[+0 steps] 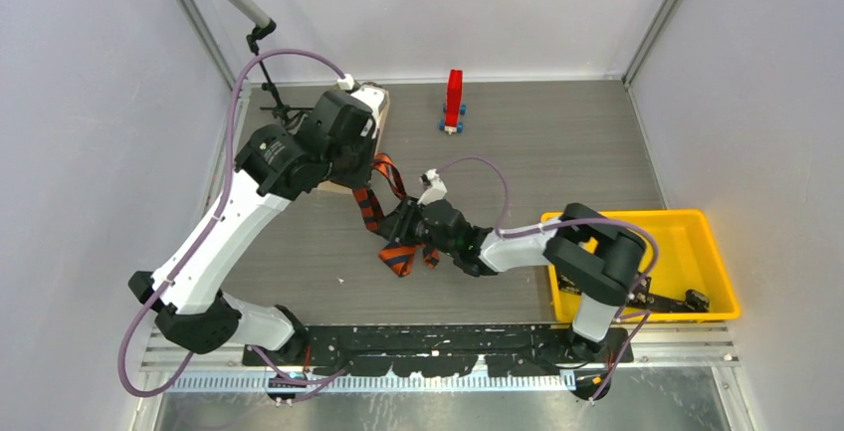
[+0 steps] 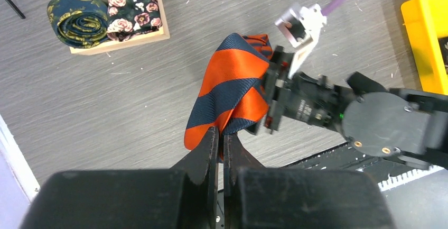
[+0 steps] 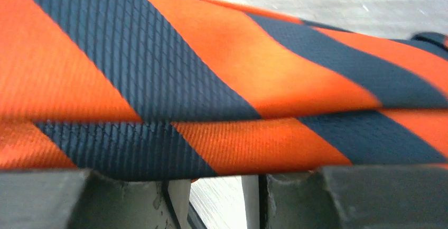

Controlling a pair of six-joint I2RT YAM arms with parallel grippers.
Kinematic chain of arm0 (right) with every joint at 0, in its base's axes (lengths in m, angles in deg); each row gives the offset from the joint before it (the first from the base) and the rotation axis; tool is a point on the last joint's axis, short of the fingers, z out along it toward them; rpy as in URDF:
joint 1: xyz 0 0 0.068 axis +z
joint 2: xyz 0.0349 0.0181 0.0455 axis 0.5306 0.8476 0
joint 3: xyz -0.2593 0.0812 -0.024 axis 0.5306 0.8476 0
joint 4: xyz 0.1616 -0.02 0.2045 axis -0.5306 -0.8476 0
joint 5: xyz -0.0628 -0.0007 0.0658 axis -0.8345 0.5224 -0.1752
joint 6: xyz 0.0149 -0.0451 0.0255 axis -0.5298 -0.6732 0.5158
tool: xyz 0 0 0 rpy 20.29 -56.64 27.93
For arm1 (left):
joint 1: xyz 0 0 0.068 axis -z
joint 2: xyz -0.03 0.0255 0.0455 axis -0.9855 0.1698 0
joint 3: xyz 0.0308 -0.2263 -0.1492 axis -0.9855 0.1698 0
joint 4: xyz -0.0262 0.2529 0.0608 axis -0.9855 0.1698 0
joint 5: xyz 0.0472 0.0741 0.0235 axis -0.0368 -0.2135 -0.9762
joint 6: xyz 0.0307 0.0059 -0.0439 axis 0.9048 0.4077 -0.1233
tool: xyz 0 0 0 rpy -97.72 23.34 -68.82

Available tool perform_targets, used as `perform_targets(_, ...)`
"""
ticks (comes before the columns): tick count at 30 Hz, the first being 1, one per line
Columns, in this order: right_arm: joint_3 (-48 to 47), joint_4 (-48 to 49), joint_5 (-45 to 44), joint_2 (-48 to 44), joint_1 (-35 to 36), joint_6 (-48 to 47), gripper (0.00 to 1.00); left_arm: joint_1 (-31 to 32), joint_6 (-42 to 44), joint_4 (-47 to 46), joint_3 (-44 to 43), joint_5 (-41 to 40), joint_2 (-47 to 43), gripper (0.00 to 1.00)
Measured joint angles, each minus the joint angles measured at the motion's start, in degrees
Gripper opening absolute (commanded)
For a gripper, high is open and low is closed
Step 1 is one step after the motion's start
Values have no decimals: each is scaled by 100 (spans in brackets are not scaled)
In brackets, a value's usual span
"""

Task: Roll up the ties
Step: Flatten out the tie at the center of the board.

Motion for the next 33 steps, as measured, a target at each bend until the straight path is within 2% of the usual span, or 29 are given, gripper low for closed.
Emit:
perform_targets(4,-507,586,-168,592,-15,105,40,0,72,341,-400,52,81,0)
perform_targets(9,-809,863,-474,697,-225,101,44,-7,133,570,-837,48,74,0)
perform_targets(14,-1139,1034,-588,782,-850,13,50,-11,157,522,-890,151,61,0)
perform_targets(19,-1825,1228,-293,1126,-1443,-81,51,-55,282,153,-857,391,55,0)
perform_targets(22,-2369,852,-249,1266,-1910,-407,51,-59,302,13,-824,616,0,0)
perform_targets(27,-2992,-542,-603,1311,-3027,-1366,52,2,308,-48,-658,994,-568,0)
perform_targets(30,-3080,-1104,-984,1198,-3512,-1950,53,0,345,-291,-109,1209,-1071,0)
perform_targets(33,-2791,-1357,-1204,815,-3595,-2365,52,0,363,-597,890,1436,-1504,0)
